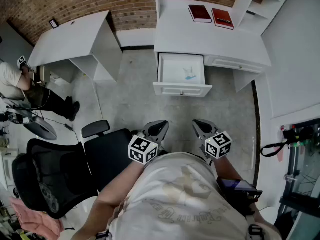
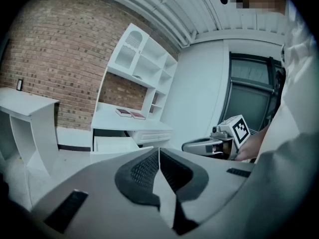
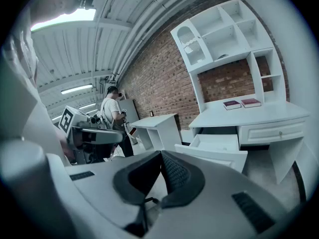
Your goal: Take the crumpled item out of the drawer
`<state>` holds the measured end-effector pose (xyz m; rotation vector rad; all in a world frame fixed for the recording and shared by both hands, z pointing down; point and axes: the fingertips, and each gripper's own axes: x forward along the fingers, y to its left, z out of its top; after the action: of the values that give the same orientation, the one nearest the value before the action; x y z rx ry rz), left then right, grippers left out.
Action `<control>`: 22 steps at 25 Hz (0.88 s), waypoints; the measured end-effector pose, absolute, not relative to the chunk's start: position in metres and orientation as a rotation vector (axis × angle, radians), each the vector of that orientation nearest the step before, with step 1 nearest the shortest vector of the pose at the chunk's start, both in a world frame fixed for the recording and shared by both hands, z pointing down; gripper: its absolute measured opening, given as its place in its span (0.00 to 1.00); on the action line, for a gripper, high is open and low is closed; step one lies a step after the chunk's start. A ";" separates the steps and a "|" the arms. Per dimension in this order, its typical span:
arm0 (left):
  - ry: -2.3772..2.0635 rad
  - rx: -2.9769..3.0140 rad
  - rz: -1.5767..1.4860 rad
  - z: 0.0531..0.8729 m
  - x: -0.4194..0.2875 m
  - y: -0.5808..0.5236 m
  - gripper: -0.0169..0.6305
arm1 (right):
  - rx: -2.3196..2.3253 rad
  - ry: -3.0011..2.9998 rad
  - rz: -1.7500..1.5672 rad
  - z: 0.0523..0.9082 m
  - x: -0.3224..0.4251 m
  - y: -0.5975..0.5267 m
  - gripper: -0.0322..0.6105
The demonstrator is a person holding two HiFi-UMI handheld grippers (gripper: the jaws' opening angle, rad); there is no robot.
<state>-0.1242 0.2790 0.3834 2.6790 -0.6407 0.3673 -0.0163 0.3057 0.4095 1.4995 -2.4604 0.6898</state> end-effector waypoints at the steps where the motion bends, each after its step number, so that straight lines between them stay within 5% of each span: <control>1: -0.643 2.676 0.366 0.383 -0.124 0.279 0.07 | 1.499 -2.460 0.688 0.409 -0.016 0.306 0.09; 22: -0.583 2.659 0.399 0.397 -0.138 0.265 0.07 | 1.589 -2.408 0.748 0.420 -0.024 0.289 0.09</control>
<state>-0.1375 0.2646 0.3969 2.6594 -0.5832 0.3992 -0.0236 0.2891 0.4195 1.5894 -2.4078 0.7485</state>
